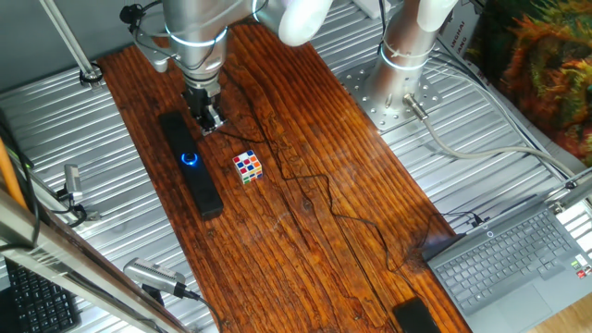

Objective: Turn the knob to increase the volume of the speaker

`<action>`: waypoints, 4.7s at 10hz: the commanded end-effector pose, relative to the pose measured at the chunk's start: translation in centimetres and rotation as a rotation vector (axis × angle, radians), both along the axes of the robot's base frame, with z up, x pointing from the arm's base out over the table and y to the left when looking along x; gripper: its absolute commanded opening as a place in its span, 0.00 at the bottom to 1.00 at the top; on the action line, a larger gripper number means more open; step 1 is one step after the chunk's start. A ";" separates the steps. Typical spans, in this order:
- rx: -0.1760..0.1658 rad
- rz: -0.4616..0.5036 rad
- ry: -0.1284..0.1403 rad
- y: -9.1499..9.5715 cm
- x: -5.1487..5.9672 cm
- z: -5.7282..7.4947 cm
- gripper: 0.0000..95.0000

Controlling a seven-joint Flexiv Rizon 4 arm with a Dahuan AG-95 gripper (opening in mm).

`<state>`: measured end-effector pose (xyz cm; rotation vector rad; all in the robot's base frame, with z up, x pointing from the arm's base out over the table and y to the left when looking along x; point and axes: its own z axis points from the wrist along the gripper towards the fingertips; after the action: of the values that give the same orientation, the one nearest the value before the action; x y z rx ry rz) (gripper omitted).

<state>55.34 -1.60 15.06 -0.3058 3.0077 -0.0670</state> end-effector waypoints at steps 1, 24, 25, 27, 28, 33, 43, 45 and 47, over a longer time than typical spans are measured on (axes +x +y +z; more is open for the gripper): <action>0.004 0.002 -0.008 -0.2 0.2 -0.3 0.00; 0.018 0.021 -0.041 -0.7 4.1 -4.6 0.00; 0.018 0.021 -0.041 -0.6 4.2 -4.8 0.00; 0.021 0.018 -0.042 -0.6 4.5 -5.0 0.00; 0.022 0.017 -0.043 -0.6 4.5 -5.2 0.00; 0.048 -0.001 -0.043 -0.6 4.6 -5.6 0.00; 0.051 0.002 -0.061 -0.6 4.6 -5.7 0.40; 0.051 -0.008 -0.062 -0.6 4.7 -5.6 0.40; 0.053 -0.020 -0.062 -0.6 4.9 -5.4 0.40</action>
<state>60.22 -2.24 9.73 -0.2604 2.9447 -0.0005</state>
